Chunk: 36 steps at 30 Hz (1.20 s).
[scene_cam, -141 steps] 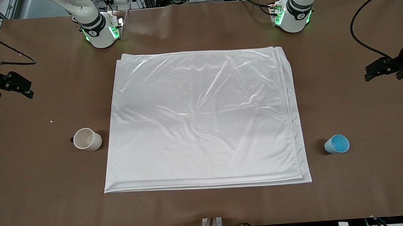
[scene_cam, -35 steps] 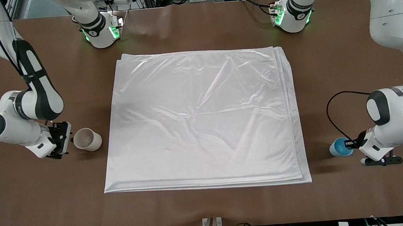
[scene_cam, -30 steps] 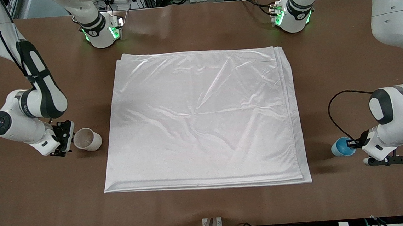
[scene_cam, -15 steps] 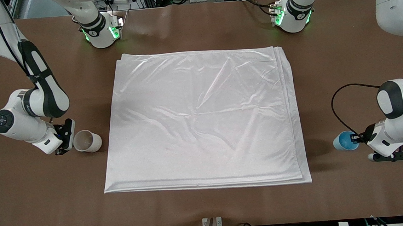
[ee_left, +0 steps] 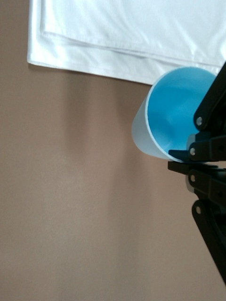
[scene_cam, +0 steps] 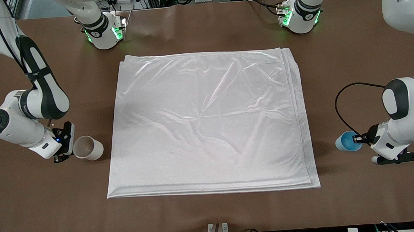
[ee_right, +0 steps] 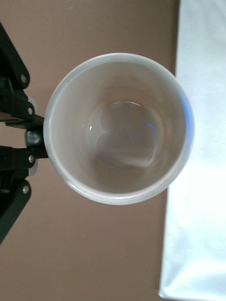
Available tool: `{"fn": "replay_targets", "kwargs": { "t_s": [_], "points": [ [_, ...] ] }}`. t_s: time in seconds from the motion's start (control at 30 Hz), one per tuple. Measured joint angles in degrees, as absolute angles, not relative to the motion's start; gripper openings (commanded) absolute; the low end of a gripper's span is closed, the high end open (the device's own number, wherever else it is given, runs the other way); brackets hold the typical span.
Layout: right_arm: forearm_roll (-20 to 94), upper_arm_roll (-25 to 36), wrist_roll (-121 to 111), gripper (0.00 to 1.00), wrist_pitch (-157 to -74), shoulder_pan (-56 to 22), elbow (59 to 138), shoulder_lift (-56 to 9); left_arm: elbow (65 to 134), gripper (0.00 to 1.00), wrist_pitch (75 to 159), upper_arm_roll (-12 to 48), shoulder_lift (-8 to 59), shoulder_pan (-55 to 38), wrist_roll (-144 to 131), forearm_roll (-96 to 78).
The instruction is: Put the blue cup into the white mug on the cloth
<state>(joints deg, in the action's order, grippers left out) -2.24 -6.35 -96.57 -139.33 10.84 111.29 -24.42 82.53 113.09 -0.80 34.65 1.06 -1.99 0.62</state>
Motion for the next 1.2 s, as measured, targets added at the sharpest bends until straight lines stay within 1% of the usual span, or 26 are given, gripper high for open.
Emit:
{"fn": "replay_targets", "kwargs": {
  "t_s": [0.23,0.47,0.7,0.9,1.2],
  "points": [
    [-2.2,-11.0,-89.2,0.0,-133.2,9.9,110.0,-22.1,82.5,0.0,112.3,-0.3,33.8,-0.5,-5.1,0.6],
    [-2.2,-13.8,-80.4,0.0,-131.9,6.6,109.9,-20.8,82.5,0.0,110.2,0.1,33.3,-1.5,-7.9,0.6],
    [-2.2,-14.2,-70.2,0.0,-131.9,0.2,109.9,-20.8,82.5,0.0,108.6,1.9,32.2,-1.8,-11.3,0.6],
    [-2.8,-14.3,-59.6,0.0,-132.0,-7.0,109.9,-20.8,82.5,0.0,107.3,4.2,32.0,-1.9,-15.3,0.6],
    [-7.2,-14.3,-44.3,0.0,-133.4,-17.0,109.6,-21.6,82.5,0.0,106.8,7.5,32.0,-2.0,-21.0,0.6]
  ]
}}
